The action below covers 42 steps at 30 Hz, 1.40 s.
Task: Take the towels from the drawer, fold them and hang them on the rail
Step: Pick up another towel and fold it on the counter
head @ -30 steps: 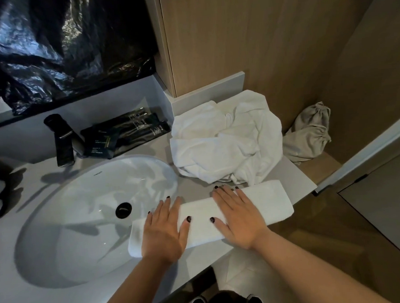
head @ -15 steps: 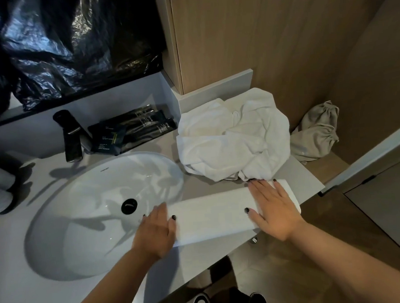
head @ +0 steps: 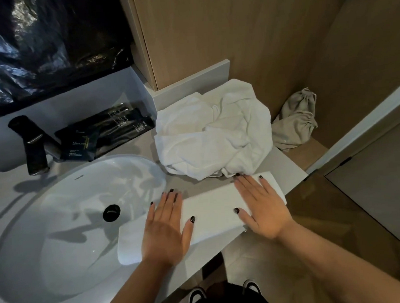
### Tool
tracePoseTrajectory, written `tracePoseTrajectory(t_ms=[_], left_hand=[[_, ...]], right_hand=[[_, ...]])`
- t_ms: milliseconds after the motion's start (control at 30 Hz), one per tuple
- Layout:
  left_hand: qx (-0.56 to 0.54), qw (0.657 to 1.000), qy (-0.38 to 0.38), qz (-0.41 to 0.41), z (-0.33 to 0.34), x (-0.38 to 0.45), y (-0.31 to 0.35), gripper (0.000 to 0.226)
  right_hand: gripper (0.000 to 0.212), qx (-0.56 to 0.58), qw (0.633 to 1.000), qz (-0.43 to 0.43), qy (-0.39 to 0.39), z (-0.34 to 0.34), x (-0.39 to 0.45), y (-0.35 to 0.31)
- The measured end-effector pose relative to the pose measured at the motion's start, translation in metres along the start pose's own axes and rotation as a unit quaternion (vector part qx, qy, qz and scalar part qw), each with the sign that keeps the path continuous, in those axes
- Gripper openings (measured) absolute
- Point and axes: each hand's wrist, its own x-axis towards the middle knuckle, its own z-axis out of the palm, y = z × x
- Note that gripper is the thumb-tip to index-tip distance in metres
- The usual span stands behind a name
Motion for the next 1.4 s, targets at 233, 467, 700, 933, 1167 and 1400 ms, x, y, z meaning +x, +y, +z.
tracePoseTrajectory(t_ms=[233,467,700,933,1167,1400], left_hand=[[-0.075,0.995,0.012,-0.065,-0.007,-0.017,-0.026,0.078],[-0.054,0.992,-0.07,-0.09,-0.025,0.001,-0.051,0.059],[-0.071,0.991,-0.084,-0.073,-0.046,-0.008,-0.061,0.058],[-0.168,0.979,-0.113,0.001,-0.039,-0.031,-0.078,0.069],[-0.168,0.983,-0.027,0.075,-0.03,-0.051,-0.086,0.055],[-0.137,0.989,-0.048,-0.007,-0.033,-0.068,-0.09,0.043]], right_hand=[[0.078,-0.015,1.0,0.019,-0.006,-0.003,-0.003,0.007],[0.071,0.069,0.992,0.095,-0.047,-0.016,0.008,-0.02],[0.059,0.113,0.985,0.13,0.017,-0.013,-0.004,-0.073],[0.095,0.027,0.986,-0.044,-0.161,-0.047,0.024,-0.068],[0.072,-0.052,0.987,-0.108,-0.109,-0.046,0.045,-0.1],[0.043,-0.032,0.994,-0.057,-0.089,-0.043,0.044,-0.098]])
